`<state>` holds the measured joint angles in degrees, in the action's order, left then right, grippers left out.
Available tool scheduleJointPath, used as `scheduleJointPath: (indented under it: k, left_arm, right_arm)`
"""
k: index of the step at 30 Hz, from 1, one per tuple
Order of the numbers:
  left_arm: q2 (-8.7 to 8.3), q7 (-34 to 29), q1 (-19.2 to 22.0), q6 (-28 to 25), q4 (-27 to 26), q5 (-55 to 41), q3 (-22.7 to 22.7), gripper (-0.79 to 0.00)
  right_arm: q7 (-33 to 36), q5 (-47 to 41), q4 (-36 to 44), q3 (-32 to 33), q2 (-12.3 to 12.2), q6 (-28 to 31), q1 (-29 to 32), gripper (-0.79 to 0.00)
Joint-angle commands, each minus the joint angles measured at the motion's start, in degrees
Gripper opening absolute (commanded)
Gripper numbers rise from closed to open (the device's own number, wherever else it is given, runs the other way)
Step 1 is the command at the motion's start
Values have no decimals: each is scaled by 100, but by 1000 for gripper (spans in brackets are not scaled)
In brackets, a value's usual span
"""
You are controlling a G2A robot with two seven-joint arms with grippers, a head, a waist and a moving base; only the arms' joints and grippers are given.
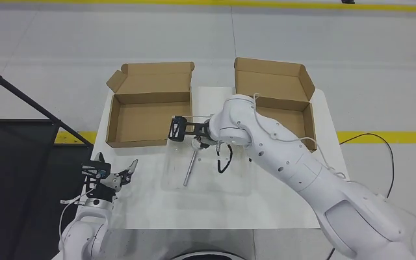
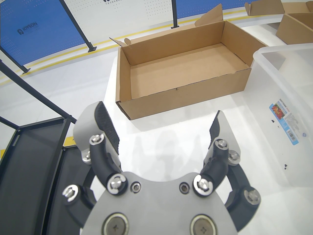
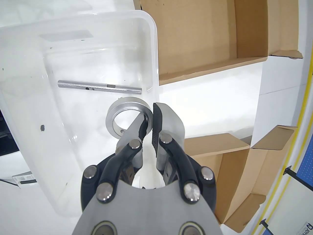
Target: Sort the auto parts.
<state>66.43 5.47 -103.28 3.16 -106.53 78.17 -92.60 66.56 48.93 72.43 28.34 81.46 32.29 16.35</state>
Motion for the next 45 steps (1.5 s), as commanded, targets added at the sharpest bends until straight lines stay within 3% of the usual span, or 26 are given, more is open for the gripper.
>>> scheduleJointPath:
  k: [1, 11, 16, 26, 38, 45]
  left_arm:
    - [0, 0, 0, 0, 0, 0, 0, 0]
    - [0, 0, 0, 0, 0, 0, 0, 0]
    - [0, 0, 0, 0, 0, 0, 0, 0]
    - [0, 0, 0, 0, 0, 0, 0, 0]
    - [0, 0, 0, 0, 0, 0, 0, 0]
    - [0, 0, 0, 0, 0, 0, 0, 0]
  right_arm:
    - [0, 0, 0, 1, 0, -2, 1, -785]
    - [0, 0, 0, 1, 0, -2, 1, -785]
    - [-296, 104, -261, -120, 123, -333, 55, -785]
    - [-1276, -107, -1745, -549, 901, -1258, -441, -785]
    - [-2223, -362, -3406, -838, 1902, -1517, -977, -785]
    - [-2470, -398, -4175, -947, 2422, -2120, -978, -785]
